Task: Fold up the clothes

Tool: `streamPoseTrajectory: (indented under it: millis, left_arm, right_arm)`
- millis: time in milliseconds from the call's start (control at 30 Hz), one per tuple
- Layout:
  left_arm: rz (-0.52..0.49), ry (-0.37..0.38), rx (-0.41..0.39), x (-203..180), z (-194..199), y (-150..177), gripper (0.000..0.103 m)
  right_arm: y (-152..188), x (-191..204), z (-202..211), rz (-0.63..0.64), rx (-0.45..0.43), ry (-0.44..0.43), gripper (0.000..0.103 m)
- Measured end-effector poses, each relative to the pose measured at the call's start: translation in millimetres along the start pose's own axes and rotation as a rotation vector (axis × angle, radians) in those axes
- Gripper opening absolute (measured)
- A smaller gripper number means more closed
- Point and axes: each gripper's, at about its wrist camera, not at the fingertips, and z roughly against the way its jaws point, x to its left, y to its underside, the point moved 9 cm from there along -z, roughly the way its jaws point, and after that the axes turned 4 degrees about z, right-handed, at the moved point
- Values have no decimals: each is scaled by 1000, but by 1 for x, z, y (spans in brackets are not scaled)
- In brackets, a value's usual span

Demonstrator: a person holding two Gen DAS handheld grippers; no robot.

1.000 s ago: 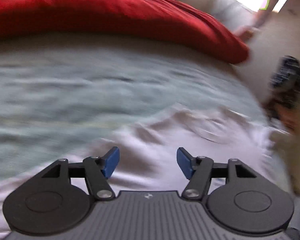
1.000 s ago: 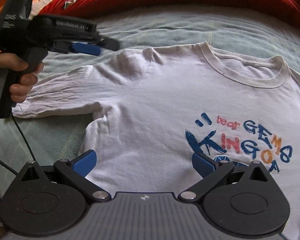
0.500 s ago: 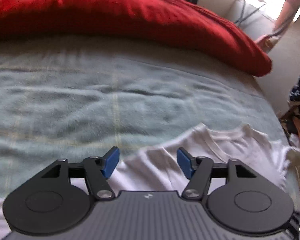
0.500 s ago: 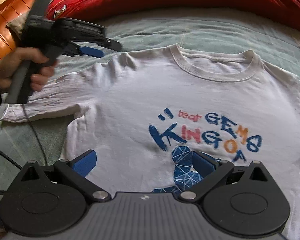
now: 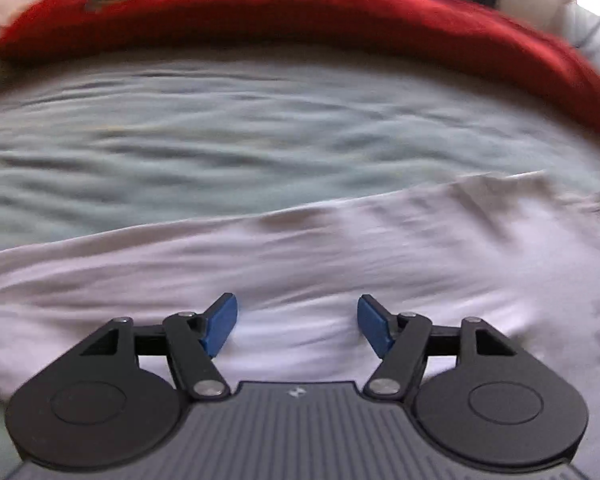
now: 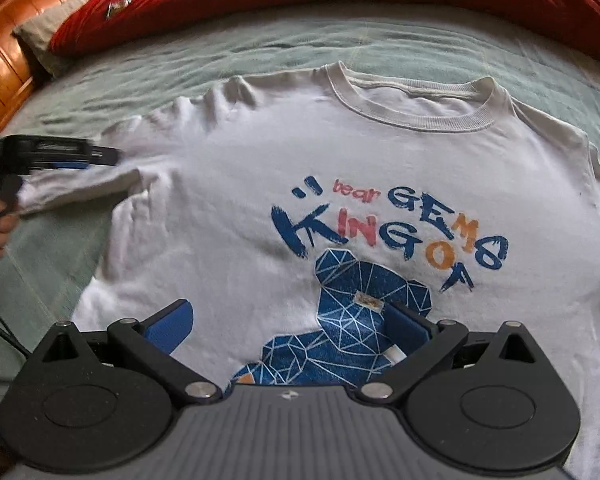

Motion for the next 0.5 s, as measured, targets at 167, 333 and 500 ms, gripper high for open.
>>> streamPoseTrajectory:
  millis: [167, 333, 500]
  left_arm:
    - [171, -118, 27, 96, 9, 4, 69]
    - [197, -30, -3, 102, 1, -8, 69]
    - [223, 56, -33, 108, -6, -21, 70]
  right_arm:
    - [2, 3, -5, 24, 20, 31, 103]
    - [4, 10, -11, 83, 50, 100, 103]
    - [0, 18, -13, 113, 80, 153, 103]
